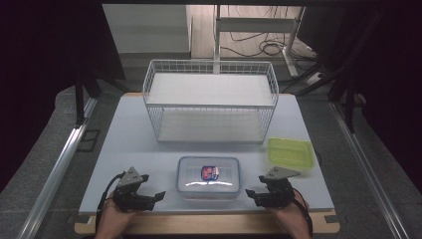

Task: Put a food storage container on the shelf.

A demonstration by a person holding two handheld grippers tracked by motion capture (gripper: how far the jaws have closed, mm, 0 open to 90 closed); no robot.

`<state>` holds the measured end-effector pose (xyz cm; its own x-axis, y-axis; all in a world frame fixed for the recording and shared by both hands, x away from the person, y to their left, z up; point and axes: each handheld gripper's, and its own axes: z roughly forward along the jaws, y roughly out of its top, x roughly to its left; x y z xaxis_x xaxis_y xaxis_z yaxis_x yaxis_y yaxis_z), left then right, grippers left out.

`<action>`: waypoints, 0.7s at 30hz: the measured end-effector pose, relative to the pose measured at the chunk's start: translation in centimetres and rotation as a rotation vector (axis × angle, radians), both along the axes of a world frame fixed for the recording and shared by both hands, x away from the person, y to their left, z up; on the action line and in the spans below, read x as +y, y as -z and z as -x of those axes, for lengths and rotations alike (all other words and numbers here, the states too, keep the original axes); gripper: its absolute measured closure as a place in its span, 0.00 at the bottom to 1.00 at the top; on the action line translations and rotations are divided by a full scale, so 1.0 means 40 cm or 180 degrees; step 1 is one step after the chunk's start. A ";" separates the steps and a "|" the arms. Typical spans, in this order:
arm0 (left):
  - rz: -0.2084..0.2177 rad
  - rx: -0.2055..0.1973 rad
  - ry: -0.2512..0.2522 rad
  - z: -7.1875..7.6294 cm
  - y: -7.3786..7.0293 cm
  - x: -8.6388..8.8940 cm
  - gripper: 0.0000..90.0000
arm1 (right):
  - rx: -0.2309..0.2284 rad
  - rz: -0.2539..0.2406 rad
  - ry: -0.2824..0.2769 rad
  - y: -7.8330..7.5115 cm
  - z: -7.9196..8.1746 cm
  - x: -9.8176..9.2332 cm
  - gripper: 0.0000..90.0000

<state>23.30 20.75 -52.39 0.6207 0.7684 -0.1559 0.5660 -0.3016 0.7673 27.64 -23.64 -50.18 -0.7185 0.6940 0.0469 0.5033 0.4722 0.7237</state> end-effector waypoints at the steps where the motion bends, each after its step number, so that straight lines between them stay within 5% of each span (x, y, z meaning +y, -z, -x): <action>1: 0.0013 -0.0002 -0.0001 0.000 0.000 0.001 0.13 | 0.0000 0.0000 0.0000 0.000 0.000 0.000 0.32; 10: 0.0003 -0.0004 0.0032 -0.005 -0.001 -0.004 0.09 | 0.0000 -0.0075 0.0068 -0.021 0.001 0.000 0.32; 16: 0.0129 -0.0076 0.0150 -0.022 -0.023 -0.016 0.09 | 0.0171 -0.0240 0.0087 -0.047 -0.013 0.006 0.24; 21: 0.0117 -0.0075 0.0197 -0.043 -0.052 -0.033 0.09 | 0.0128 -0.0390 0.0040 -0.069 -0.022 0.021 0.21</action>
<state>25.04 19.44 -50.30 0.6707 0.7224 -0.1680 0.5287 -0.3069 0.7914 28.50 -22.81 -47.43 -0.7055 0.6903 0.1605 0.5385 0.3750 0.7546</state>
